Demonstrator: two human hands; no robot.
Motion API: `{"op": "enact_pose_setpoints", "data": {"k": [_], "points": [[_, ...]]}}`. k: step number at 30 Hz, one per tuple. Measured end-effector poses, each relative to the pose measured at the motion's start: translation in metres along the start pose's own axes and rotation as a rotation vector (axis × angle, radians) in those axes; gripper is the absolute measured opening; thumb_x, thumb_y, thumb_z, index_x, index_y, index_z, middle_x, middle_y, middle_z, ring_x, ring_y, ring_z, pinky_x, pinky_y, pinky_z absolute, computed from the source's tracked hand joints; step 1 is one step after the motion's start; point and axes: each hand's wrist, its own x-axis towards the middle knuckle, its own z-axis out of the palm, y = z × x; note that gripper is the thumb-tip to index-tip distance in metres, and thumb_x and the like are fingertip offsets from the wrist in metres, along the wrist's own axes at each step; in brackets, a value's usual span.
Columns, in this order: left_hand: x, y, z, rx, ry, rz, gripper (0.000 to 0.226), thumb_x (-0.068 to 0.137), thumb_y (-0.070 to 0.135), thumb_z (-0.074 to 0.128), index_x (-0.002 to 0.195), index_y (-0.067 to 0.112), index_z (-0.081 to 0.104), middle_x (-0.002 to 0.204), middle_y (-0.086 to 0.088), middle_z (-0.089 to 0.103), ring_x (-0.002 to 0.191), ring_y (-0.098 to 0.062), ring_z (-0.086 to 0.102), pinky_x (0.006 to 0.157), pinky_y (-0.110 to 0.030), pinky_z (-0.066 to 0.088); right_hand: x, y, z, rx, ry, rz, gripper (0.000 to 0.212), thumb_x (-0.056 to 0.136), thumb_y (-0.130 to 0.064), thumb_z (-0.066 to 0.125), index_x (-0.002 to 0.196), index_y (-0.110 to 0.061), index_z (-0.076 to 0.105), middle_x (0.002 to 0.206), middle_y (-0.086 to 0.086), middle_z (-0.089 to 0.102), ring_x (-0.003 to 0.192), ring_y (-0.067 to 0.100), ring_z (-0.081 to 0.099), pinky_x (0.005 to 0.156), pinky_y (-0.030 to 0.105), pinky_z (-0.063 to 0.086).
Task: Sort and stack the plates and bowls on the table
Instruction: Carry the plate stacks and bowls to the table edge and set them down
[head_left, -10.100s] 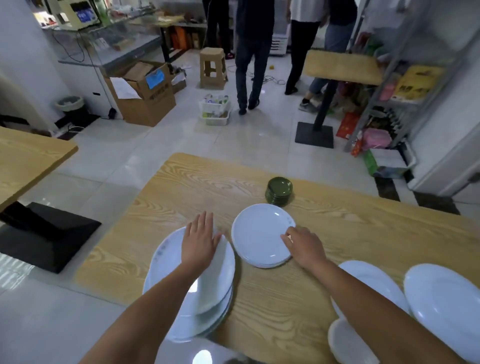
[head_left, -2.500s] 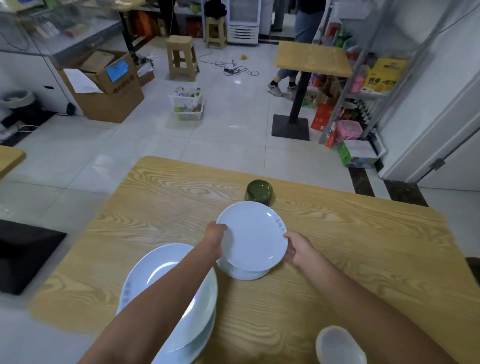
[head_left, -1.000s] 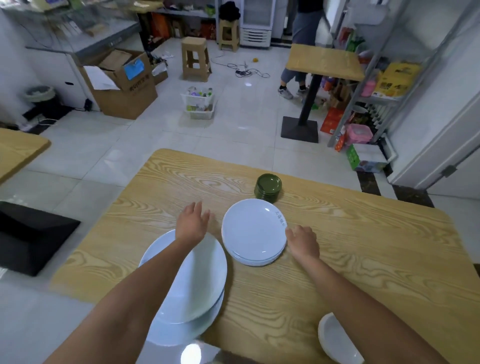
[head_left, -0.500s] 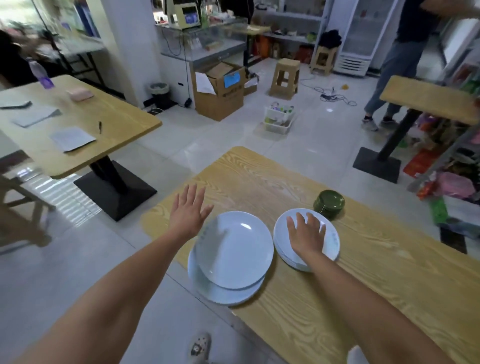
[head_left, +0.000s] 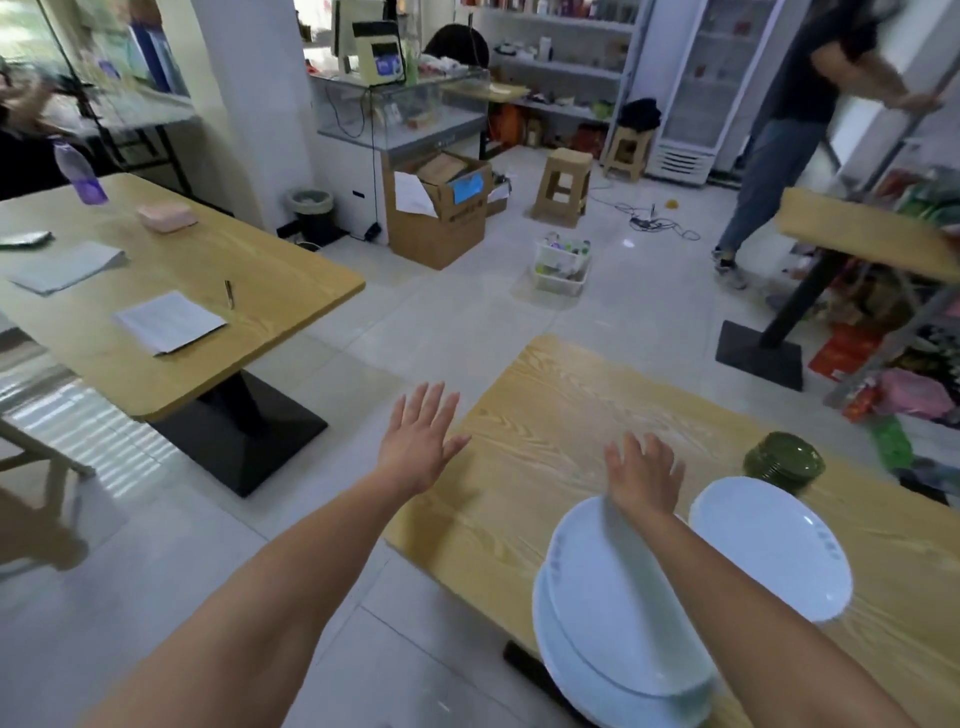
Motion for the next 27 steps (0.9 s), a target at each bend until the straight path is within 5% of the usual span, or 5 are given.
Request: {"op": "enact_pose_setpoints", "data": {"k": [4,10,27], "points": [[0.022,-0.054,-0.017,0.021,-0.007,0.053,0.079,0.086,0.066,-0.003,0.154,0.026,-0.004,0.162,0.0,-0.011,0.149,-0.02,-0.014,0.119,-0.04,-0.01,0.001,-0.071,0.01,-0.01,-0.015,0.02,0.052,0.101,-0.046,0.023,0.145,-0.021,0.033,0.156,0.009,0.022,0.145,0.026,0.016,0.118,0.046,0.008],[0.07,-0.102,-0.026,0.034,0.02,0.148,0.068,0.097,0.059,0.011,0.153,0.026,-0.009,0.161,0.0,-0.015,0.148,-0.021,-0.018,0.118,-0.039,-0.013,0.035,-0.133,0.021,-0.002,-0.023,0.052,0.052,0.101,-0.047,0.023,0.144,-0.02,0.034,0.156,0.009,0.021,0.145,0.026,0.014,0.119,0.047,0.004],[0.363,-0.155,-0.028,0.155,-0.069,0.519,0.067,0.097,0.06,0.012,0.151,0.03,-0.014,0.16,0.004,-0.02,0.148,-0.018,-0.021,0.116,-0.038,-0.017,0.207,-0.167,0.07,0.094,0.012,0.489,0.048,0.1,-0.041,0.029,0.141,-0.018,0.039,0.152,0.013,0.029,0.141,0.03,0.023,0.117,0.05,0.012]]}}
